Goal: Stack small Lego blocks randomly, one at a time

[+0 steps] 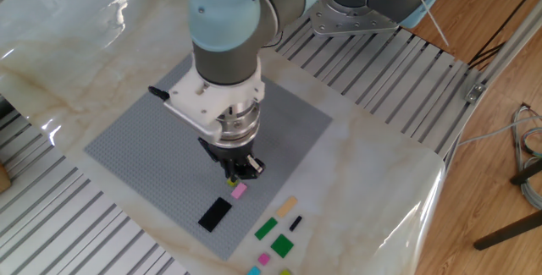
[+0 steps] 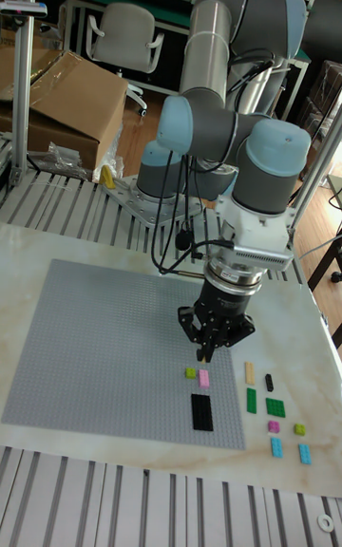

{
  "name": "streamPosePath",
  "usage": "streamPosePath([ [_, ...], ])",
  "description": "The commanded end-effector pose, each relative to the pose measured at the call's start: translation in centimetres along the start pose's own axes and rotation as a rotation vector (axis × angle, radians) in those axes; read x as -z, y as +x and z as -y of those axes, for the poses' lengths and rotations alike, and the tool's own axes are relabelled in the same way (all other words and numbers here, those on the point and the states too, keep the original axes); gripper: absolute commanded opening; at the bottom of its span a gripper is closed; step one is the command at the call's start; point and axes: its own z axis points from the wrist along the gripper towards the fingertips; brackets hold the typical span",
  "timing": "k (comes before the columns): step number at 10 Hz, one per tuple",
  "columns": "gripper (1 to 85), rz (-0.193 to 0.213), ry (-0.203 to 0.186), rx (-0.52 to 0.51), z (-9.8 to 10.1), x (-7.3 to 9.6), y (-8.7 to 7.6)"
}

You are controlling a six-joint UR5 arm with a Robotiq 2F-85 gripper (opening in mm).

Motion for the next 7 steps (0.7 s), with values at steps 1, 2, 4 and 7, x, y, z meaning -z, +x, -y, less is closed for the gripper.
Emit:
streamPosePath([
  [1,1.3,-0.001,0.005,-0.016,1.2,0.0,-0.1],
  [2,1.3,0.013,-0.031,0.005,1.0,-0.5,-0.6],
  [4,1.3,0.024,-0.029,0.042,1.5,-1.2,-0.7],
  [7,1.3,-0.012,-0.033,-0.021,1.5,-1.2,0.2],
])
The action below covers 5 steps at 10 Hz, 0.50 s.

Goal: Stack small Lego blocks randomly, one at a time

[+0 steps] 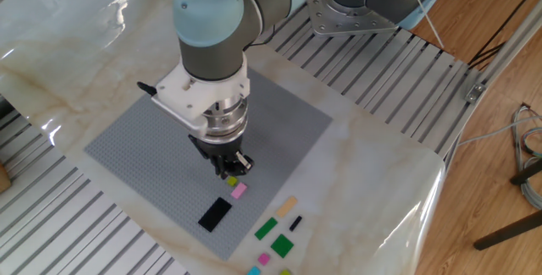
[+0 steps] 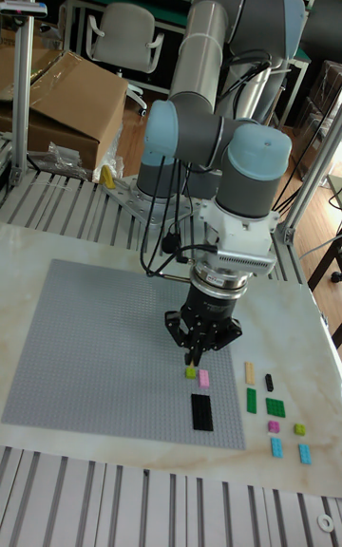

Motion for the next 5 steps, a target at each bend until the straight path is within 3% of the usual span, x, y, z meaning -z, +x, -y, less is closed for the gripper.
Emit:
streamPosePath([
  [1,1.3,-0.033,0.02,-0.059,0.9,-0.1,0.8],
  [2,1.3,-0.026,0.024,-0.043,1.3,-0.4,0.6],
  [5,1.3,-0.003,-0.019,-0.021,1.2,-1.6,-0.1],
])
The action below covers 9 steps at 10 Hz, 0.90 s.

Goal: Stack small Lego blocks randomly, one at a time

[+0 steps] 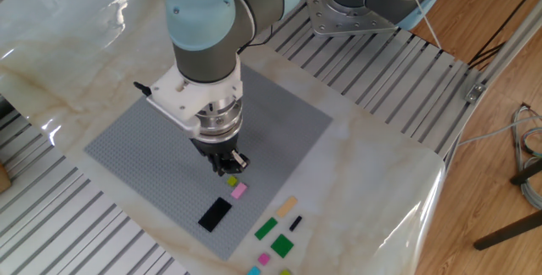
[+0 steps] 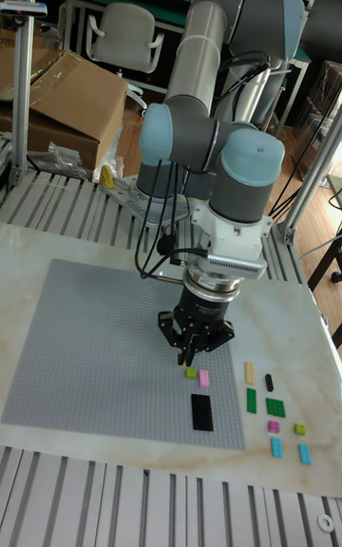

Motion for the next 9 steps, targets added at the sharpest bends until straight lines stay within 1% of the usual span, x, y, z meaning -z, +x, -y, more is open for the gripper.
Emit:
streamPosePath([
  [1,1.3,0.007,-0.027,-0.012,0.0,-0.7,-0.3],
  [3,1.3,-0.008,-0.013,-0.02,0.4,-0.7,0.1],
  [4,1.3,-0.004,-0.008,-0.007,0.5,-0.7,0.0],
  [6,1.3,0.026,-0.034,0.031,0.1,-1.7,-0.5],
  [9,1.3,0.021,-0.037,0.044,-0.1,-1.9,-0.1],
])
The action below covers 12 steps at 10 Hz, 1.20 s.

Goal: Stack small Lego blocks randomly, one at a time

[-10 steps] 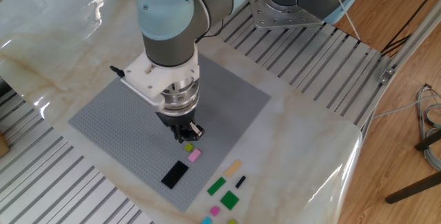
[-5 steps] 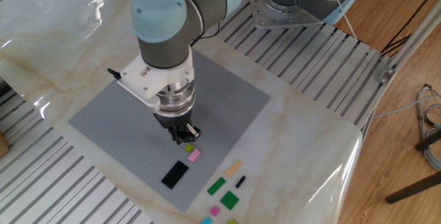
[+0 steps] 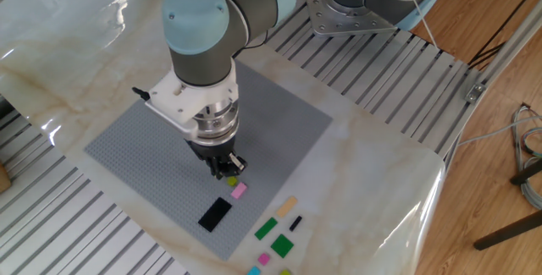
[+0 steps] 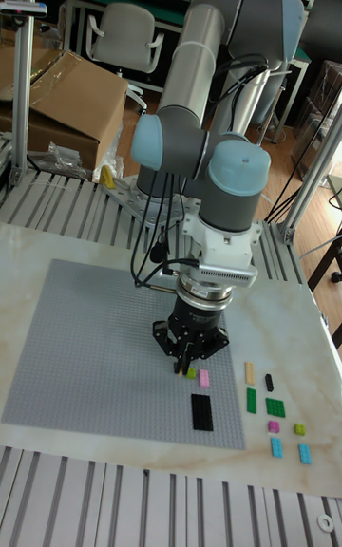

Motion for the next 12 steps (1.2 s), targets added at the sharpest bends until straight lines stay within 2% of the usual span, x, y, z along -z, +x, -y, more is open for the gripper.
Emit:
streamPosePath([
  [1,1.3,0.004,-0.017,0.018,-0.29,-0.23,0.08],
  [12,1.3,0.032,-0.033,0.03,-0.24,-0.44,0.33],
])
